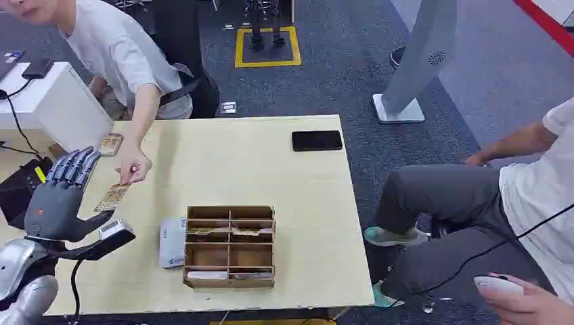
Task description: Pass the card to the sensor for recognition and then transmit it.
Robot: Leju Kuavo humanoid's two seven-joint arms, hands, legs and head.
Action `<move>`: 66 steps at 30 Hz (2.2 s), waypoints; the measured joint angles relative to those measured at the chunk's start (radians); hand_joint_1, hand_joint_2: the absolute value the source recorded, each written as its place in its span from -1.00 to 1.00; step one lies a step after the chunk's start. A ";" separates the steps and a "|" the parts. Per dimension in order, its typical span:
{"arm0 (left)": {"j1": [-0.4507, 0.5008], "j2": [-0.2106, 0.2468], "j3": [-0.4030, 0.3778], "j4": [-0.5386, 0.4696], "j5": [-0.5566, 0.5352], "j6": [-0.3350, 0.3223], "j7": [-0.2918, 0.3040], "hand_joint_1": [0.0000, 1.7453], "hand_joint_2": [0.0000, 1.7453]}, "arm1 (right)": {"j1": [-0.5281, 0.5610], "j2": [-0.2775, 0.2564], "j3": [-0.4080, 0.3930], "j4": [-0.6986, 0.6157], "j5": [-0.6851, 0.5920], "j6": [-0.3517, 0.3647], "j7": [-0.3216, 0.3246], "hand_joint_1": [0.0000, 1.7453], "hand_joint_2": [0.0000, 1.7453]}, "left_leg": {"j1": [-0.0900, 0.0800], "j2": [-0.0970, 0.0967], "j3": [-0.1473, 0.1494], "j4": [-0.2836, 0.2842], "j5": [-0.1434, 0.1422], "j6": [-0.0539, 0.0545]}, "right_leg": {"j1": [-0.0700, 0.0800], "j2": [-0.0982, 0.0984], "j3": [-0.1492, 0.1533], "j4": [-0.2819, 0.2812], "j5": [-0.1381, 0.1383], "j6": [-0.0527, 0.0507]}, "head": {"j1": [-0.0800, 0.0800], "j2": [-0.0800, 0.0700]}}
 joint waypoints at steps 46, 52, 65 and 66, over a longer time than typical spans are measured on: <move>0.002 -0.042 0.004 -0.006 0.331 -0.137 -0.002 1.00 1.00 | 0.009 0.001 0.005 -0.064 0.000 0.048 -0.002 -1.00 1.00 | 0.000 0.000 0.000 0.000 0.000 0.000 | 0.000 0.000 0.000 0.000 0.000 0.000 | 0.000 0.000; 0.037 -0.071 0.008 -0.050 0.526 -0.277 0.050 1.00 1.00 | 0.010 0.001 0.002 -0.068 0.000 0.056 -0.002 -1.00 1.00 | 0.000 0.000 0.000 0.000 0.000 0.000 | 0.000 0.000 0.000 0.000 0.000 0.000 | 0.000 0.000; 0.181 -0.092 0.035 -0.136 0.618 -0.348 0.094 1.00 1.00 | 0.012 0.002 -0.009 -0.068 0.000 0.058 -0.005 -1.00 1.00 | 0.000 0.000 0.000 0.000 0.000 0.000 | 0.000 0.000 0.000 0.000 0.000 0.000 | 0.000 0.000; 0.191 -0.093 0.036 -0.137 0.615 -0.348 0.096 1.00 1.00 | 0.012 0.002 -0.010 -0.068 0.000 0.059 -0.005 -1.00 1.00 | 0.000 0.000 0.000 0.000 0.000 0.000 | 0.000 0.000 0.000 0.000 0.000 0.000 | 0.000 0.000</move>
